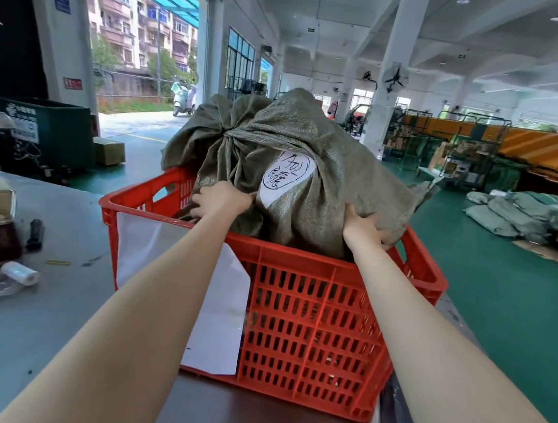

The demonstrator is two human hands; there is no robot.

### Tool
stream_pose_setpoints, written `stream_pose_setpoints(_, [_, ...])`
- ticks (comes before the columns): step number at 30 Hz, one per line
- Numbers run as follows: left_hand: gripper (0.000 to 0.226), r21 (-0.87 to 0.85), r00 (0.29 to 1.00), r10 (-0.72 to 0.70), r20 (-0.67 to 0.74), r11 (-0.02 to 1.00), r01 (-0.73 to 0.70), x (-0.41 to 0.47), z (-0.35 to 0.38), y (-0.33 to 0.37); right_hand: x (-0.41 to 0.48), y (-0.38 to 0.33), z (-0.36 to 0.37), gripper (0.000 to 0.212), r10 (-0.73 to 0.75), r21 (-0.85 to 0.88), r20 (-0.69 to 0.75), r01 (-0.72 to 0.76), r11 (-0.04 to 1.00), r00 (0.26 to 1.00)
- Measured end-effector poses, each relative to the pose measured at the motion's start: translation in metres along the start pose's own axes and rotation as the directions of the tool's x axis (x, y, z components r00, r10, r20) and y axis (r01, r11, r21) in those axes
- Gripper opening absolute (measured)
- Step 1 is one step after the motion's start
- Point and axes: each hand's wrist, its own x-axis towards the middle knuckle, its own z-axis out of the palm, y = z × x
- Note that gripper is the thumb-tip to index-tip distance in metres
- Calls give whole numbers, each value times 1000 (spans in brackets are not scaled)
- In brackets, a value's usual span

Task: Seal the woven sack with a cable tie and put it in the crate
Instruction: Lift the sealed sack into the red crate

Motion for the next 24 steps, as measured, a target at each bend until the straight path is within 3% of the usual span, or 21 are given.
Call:
stream_pose_setpoints(6, [33,-177,984,29,-178,982,-61,16,-7,-3,-9,-4,2,82,32,-14,25,-32,999,999])
stream_pose_setpoints(13, [24,-354,923,66,-380,911,-211,13,-40,1,-22,-2,-5,81,-16,76,-9,16,997,1000])
stream_pose_setpoints(17, [20,-459,880,134,-456,811,-362,2,-50,21,-24,-1,-7,75,-67,189,-111,87,978,992])
stream_pose_setpoints(21, [17,-459,817,214,-535,739,-494,-6,-65,46,-17,3,-11,69,-128,221,-180,166,961,975])
stream_pose_setpoints(24, [14,-423,765,298,-571,692,-585,-10,-74,59,-16,7,-10,66,-150,209,-148,179,961,978])
